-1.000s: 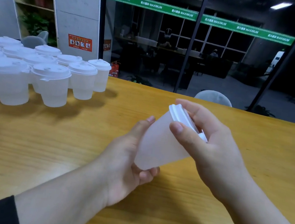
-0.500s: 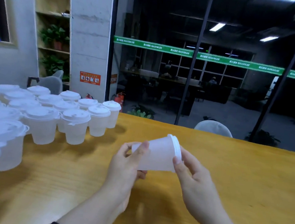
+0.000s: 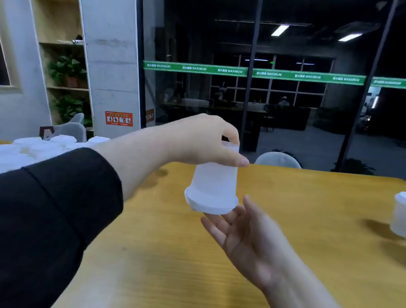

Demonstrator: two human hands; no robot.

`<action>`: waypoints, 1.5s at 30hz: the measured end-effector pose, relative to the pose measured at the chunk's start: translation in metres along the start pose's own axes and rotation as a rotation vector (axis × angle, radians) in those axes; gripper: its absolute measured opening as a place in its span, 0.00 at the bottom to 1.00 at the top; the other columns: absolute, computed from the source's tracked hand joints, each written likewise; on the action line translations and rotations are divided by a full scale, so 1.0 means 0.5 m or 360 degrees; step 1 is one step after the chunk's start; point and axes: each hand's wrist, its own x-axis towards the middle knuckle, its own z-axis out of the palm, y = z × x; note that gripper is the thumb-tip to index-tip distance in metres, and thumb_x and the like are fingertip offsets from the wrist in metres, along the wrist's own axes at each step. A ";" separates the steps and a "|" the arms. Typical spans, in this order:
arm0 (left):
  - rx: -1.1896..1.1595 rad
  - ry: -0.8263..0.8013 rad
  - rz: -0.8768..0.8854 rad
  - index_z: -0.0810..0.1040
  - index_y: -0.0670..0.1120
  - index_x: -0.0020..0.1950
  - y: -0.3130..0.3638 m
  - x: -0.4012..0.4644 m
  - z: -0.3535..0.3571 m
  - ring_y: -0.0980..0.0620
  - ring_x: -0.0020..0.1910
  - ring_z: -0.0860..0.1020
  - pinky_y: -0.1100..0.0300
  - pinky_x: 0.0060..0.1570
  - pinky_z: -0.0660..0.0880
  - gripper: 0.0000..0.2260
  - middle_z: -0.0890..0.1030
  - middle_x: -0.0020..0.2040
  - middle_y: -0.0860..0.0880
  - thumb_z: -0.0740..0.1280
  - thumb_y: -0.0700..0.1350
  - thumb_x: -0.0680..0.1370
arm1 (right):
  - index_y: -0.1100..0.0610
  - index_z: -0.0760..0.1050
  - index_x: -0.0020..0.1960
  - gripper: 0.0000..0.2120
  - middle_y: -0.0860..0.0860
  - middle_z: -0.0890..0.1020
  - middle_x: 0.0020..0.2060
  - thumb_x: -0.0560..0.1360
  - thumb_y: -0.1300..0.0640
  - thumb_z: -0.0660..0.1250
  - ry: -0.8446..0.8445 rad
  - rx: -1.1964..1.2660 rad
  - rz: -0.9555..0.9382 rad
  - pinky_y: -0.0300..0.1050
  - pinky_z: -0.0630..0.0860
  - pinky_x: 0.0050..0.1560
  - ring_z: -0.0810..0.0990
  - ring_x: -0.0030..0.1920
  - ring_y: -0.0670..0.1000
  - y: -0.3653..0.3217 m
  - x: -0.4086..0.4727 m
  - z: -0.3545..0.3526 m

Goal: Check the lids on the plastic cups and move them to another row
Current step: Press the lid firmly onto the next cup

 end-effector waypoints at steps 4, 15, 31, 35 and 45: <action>0.0061 -0.0051 0.0096 0.81 0.58 0.53 0.035 -0.021 0.010 0.61 0.45 0.76 0.58 0.38 0.71 0.15 0.78 0.45 0.60 0.70 0.67 0.76 | 0.64 0.62 0.79 0.26 0.61 0.84 0.60 0.87 0.48 0.54 0.0028 -0.0012 0.0012 0.60 0.77 0.64 0.84 0.60 0.62 0.007 -0.050 -0.020; 0.0071 0.0065 0.0116 0.79 0.57 0.53 0.111 -0.061 0.019 0.61 0.45 0.75 0.57 0.38 0.71 0.15 0.77 0.45 0.59 0.69 0.67 0.76 | 0.57 0.78 0.67 0.22 0.61 0.82 0.61 0.85 0.43 0.59 0.0148 -0.0181 -0.0008 0.59 0.83 0.54 0.83 0.60 0.62 -0.007 -0.114 -0.064; -0.2007 0.0036 -0.0214 0.76 0.68 0.68 0.291 -0.051 0.389 0.65 0.64 0.75 0.53 0.73 0.67 0.25 0.78 0.64 0.65 0.53 0.73 0.77 | 0.52 0.58 0.81 0.32 0.57 0.76 0.68 0.82 0.45 0.66 0.0661 -0.0291 -0.0646 0.70 0.82 0.50 0.81 0.61 0.66 -0.197 -0.184 -0.247; -0.2140 -0.0230 -0.0235 0.79 0.64 0.65 0.406 0.008 0.455 0.75 0.55 0.70 0.58 0.64 0.58 0.25 0.78 0.58 0.68 0.48 0.70 0.81 | 0.51 0.64 0.77 0.28 0.50 0.79 0.64 0.81 0.44 0.66 0.0982 -0.0598 -0.0873 0.67 0.80 0.57 0.78 0.66 0.58 -0.250 -0.226 -0.350; -0.2559 -0.0948 -0.0259 0.80 0.60 0.69 0.680 0.130 0.591 0.56 0.68 0.76 0.47 0.70 0.67 0.34 0.83 0.63 0.61 0.40 0.71 0.82 | 0.54 0.68 0.76 0.28 0.46 0.79 0.63 0.80 0.44 0.69 0.1530 -0.0948 -0.1061 0.59 0.77 0.66 0.79 0.62 0.49 -0.404 -0.345 -0.583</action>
